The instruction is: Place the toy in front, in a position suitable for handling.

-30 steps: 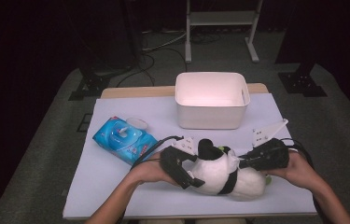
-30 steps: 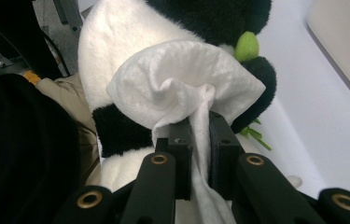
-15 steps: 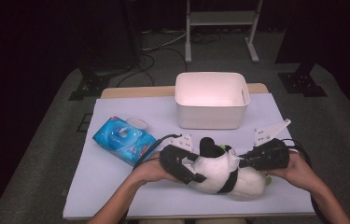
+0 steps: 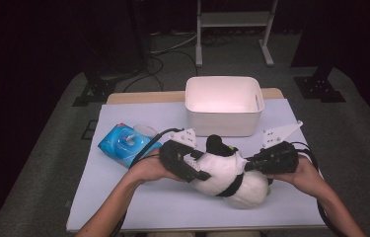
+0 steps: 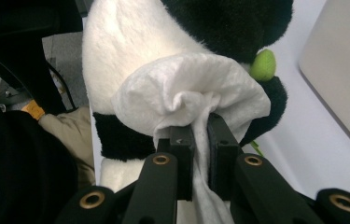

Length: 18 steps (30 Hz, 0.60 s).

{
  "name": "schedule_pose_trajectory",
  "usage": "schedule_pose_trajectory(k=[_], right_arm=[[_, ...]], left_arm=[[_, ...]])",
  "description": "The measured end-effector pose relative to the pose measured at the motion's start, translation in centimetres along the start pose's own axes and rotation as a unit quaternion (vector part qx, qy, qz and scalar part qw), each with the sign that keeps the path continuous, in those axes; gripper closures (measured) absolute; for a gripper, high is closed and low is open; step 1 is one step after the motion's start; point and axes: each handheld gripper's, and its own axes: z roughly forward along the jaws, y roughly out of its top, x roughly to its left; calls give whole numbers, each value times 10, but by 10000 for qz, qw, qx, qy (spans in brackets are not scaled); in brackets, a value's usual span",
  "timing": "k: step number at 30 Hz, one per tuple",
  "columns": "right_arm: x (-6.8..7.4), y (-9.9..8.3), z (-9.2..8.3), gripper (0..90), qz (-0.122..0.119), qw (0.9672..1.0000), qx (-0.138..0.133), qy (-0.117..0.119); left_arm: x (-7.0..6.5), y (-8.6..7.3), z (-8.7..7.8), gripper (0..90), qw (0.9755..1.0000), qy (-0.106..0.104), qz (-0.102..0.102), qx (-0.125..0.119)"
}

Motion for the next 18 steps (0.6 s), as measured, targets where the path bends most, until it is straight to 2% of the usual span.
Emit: schedule_pose_trajectory(k=[3, 6, 8, 11, 18], right_arm=[[0, 3, 3, 824, -8, 10000, -54, 51], [0, 1, 6, 824, -6, 9999, 28, 100], [0, -2, 7, 824, 5, 9999, 65, 101], [-2, -6, 2, 823, 71, 9999, 52, 102], [-1, 5, -10, 822, -62, 10000, 34, -9]], left_arm=[[-1, 2, -8, 322, 9999, 59, 60, 64], [-3, 0, -3, 321, 9998, 59, 101, 166], [-2, -2, 0, 319, 9999, 17, 75, 76], [-4, -1, 3, 318, 9999, -15, 99, 12], [-12, 11, 6, 313, 9996, 9, 291, 55]])
